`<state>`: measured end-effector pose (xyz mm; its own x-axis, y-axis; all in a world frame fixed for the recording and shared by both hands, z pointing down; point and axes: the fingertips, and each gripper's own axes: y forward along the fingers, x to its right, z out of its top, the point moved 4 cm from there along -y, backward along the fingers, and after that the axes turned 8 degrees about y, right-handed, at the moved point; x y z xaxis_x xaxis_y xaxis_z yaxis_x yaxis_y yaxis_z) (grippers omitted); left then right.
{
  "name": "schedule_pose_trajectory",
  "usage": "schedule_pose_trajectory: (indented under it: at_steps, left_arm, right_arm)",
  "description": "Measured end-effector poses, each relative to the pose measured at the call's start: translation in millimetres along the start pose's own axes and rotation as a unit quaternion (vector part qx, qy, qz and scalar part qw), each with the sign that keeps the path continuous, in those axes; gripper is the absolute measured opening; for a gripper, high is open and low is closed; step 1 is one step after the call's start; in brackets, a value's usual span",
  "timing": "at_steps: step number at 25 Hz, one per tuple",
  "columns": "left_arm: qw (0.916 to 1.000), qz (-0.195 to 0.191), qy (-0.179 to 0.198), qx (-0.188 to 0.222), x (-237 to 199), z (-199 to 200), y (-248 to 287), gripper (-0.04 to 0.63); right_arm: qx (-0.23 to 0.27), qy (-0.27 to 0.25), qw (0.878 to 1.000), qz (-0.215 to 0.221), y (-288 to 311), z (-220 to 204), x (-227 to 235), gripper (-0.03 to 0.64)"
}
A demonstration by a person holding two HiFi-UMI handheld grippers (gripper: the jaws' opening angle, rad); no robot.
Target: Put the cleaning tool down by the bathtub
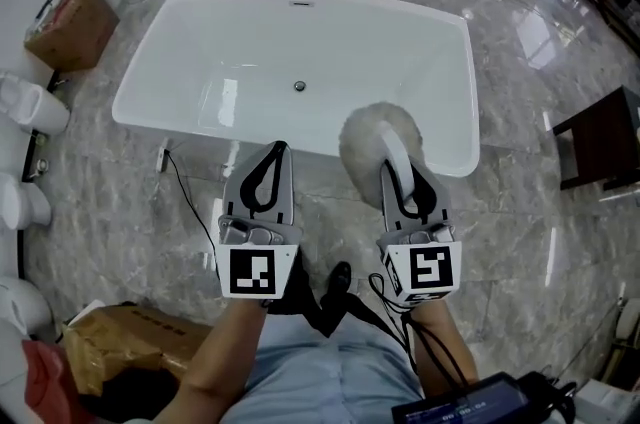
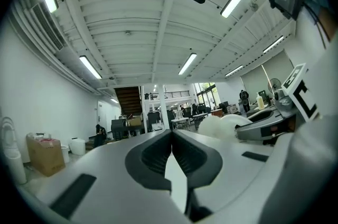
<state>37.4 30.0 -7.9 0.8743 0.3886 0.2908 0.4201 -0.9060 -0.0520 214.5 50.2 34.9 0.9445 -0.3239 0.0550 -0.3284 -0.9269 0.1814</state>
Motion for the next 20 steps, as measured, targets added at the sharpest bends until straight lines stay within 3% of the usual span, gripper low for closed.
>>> schedule_pose_trajectory:
  at_steps: [13,20]
  left_arm:
    - [0.9973,0.008,-0.039,-0.061,-42.0,-95.3,19.0,0.017]
    - [0.9949,0.012,-0.044,-0.090,-50.2,-151.8,32.7,0.017]
  right_arm:
    - [-0.074,-0.008,0.995,0.072,80.9,-66.2,-51.9,0.101]
    - [-0.071,-0.011,0.992,0.103,118.0,-107.7,-63.0,0.101]
